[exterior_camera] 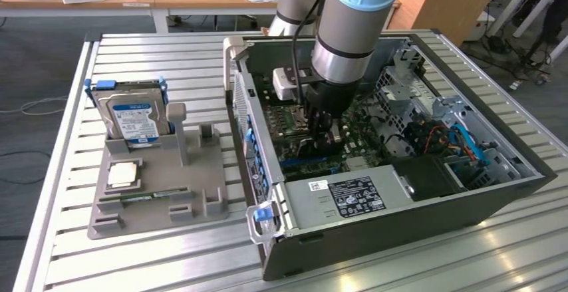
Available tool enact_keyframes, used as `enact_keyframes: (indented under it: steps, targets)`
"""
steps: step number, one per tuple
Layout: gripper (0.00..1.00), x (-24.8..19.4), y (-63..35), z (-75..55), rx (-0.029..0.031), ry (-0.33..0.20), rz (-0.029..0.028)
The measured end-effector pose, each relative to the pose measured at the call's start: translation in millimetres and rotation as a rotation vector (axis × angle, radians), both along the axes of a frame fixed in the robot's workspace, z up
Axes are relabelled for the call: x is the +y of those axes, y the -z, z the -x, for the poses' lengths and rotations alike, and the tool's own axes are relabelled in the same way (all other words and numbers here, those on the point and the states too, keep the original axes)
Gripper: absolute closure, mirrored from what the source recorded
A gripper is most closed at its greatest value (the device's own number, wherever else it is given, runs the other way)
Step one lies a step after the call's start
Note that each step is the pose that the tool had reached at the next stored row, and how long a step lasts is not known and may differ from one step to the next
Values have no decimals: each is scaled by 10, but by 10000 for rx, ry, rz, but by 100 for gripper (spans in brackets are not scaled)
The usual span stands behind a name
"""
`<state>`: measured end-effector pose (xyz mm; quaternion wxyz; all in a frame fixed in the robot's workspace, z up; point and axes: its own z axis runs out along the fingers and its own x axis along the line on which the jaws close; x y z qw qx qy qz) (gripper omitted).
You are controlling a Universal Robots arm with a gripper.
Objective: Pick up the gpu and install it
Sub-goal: 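Pick up the gpu and move the gpu toward the slot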
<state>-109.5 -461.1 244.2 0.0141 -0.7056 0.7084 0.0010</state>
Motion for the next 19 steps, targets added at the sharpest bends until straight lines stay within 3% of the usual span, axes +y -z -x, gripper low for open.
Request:
enact_keyframes:
  steps: [19]
  targets:
    - [73,0,10,12,-34,-18,-1]
